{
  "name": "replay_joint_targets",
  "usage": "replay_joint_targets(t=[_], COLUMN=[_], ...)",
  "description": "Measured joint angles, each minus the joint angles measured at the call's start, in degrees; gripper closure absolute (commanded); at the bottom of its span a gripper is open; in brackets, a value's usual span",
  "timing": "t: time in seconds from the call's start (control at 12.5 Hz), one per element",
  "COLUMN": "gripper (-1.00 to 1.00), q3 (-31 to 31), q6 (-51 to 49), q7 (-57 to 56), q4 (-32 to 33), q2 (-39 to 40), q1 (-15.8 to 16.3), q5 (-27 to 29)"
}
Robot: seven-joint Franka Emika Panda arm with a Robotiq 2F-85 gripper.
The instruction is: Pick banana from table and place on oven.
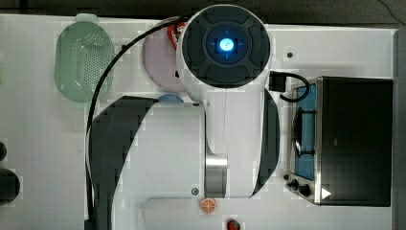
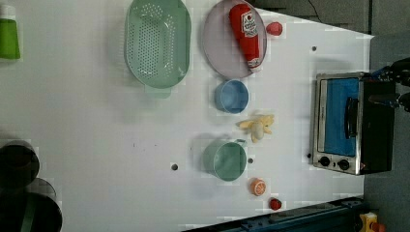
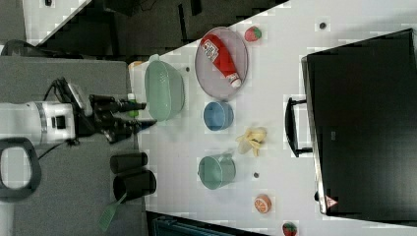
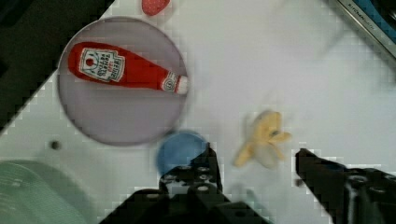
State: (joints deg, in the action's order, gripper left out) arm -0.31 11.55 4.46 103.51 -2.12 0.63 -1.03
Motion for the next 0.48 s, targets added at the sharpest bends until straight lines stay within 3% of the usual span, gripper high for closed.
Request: replay_joint_targets(t=[0.24,0.48], gripper=[-0.99,-1.0], q3=[-0.28,-0.25], q6=[-9.85,-10.47], q7=[0.01,0.02], q4=[15.67,16.11], q2=[-18.18,-29.41], q1=[-1.54,-2.46], q5=[-0.39,-0.52])
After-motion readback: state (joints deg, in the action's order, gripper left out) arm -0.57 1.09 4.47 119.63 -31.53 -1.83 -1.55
